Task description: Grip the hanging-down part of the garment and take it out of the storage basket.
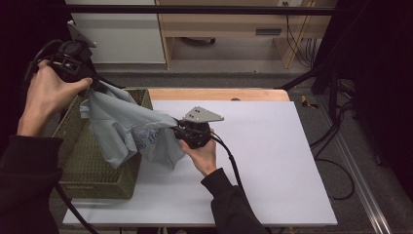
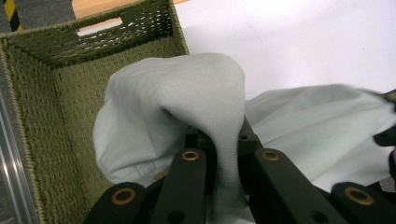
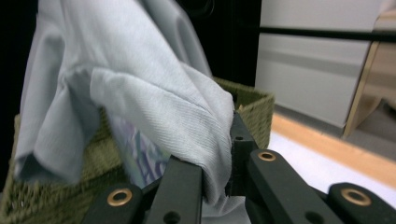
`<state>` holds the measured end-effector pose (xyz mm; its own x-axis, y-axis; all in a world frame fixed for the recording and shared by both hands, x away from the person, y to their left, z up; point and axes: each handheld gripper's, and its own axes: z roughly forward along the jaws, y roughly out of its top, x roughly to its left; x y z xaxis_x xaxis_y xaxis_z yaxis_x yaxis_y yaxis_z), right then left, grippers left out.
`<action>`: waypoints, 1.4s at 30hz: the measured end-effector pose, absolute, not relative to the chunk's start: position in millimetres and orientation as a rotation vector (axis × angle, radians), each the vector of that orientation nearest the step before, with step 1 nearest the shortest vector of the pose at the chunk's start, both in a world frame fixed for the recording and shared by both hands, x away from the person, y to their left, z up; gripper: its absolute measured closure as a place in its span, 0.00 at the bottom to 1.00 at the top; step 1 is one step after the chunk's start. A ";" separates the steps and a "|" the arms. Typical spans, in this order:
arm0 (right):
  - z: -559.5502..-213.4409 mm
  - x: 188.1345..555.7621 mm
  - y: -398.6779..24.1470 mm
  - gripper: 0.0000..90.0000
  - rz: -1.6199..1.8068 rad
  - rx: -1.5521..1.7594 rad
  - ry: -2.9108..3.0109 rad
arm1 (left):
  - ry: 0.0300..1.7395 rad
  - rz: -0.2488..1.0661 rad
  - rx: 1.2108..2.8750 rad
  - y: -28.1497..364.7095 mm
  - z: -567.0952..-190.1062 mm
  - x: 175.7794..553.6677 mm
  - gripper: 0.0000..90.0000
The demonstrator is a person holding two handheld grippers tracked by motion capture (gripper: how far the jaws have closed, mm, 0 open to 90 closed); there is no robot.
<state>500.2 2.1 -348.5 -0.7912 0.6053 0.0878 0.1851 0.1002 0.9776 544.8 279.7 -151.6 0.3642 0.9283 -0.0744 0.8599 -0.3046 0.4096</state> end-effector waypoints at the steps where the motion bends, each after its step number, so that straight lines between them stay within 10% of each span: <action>1: -353.5 500.1 4.1 0.95 1.730 0.782 2.059 | 1.562 0.250 2.252 279.0 -152.6 544.9 0.95; 8: -375.9 498.3 14.0 0.81 1.697 0.790 2.137 | 1.556 0.249 2.259 276.4 -156.4 545.3 0.95; 22: -385.2 472.8 -11.7 0.19 1.705 0.780 2.157 | 1.542 0.253 2.267 268.1 -160.3 544.9 0.95; 42: -382.2 450.8 -74.1 0.08 1.697 0.881 1.979 | 1.540 0.247 2.252 274.0 -165.1 540.8 0.95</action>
